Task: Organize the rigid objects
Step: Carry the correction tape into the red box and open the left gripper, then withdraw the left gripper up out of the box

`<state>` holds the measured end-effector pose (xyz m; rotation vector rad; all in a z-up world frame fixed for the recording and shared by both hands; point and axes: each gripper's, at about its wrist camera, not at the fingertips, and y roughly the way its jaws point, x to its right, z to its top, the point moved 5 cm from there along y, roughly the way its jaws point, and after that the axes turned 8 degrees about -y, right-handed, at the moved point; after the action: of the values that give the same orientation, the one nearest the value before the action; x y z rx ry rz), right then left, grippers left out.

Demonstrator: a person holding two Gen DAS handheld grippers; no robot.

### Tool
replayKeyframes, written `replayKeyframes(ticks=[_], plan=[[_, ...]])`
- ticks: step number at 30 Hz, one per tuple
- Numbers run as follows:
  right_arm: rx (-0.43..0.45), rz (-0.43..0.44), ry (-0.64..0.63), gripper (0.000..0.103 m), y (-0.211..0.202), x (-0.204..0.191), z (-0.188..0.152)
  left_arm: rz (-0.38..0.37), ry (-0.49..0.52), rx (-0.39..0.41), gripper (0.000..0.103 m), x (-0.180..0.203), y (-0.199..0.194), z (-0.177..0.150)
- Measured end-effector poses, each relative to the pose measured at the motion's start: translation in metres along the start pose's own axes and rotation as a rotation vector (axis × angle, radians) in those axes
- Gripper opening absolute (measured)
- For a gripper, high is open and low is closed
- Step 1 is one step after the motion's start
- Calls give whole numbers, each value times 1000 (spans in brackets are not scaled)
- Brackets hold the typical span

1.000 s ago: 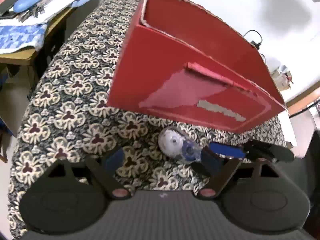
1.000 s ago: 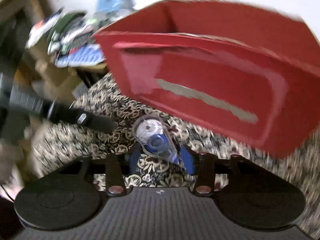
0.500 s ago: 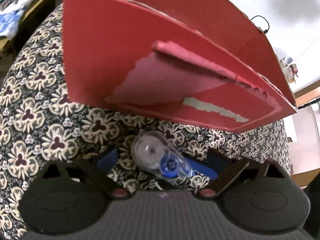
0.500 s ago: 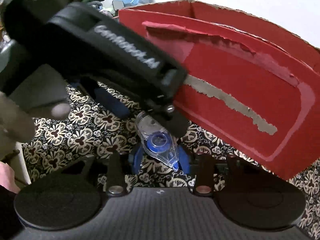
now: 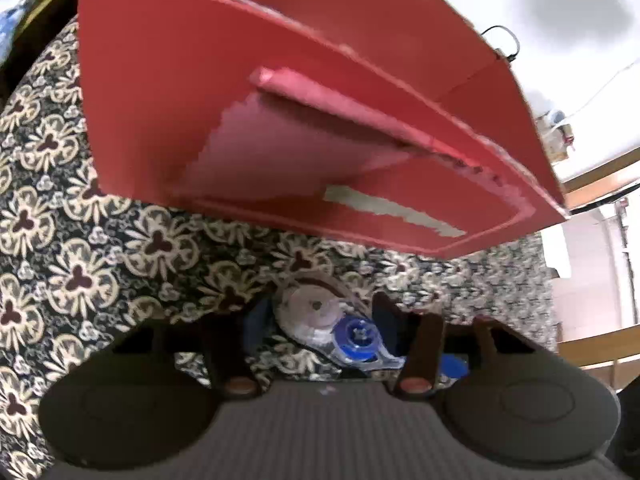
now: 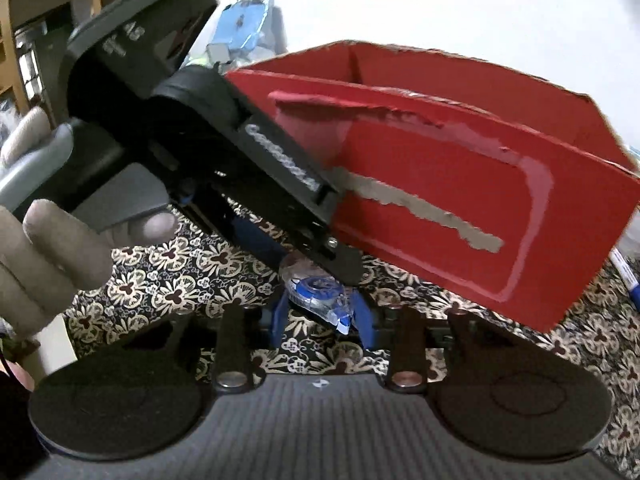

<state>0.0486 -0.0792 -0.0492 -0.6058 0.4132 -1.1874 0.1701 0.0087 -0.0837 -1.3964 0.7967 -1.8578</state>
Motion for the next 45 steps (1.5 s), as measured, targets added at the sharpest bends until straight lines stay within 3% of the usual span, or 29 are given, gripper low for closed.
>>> replayKeyframes(ticks=[7, 15, 21, 27, 34, 35, 42, 45], plan=[[53, -48, 36, 20, -28, 5, 5, -58, 54, 23, 50, 30, -22, -3], [188, -140, 44, 16, -98, 16, 35, -172, 189, 106, 49, 93, -64, 4], [300, -194, 65, 15, -124, 34, 66, -244, 250, 175, 49, 129, -85, 28], [339, -196, 84, 15, -87, 52, 79, -172, 282, 234, 49, 137, -67, 63], [249, -200, 56, 14, -25, 56, 71, -88, 199, 191, 49, 102, -24, 90], [236, -200, 55, 10, -19, 55, 69, -75, 186, 185, 49, 96, -22, 92], [228, -193, 116, 10, -13, 63, 67, -37, 128, 192, 47, 67, -19, 94], [236, -173, 222, 6, -10, 82, 61, -13, 112, 220, 49, 57, -28, 93]])
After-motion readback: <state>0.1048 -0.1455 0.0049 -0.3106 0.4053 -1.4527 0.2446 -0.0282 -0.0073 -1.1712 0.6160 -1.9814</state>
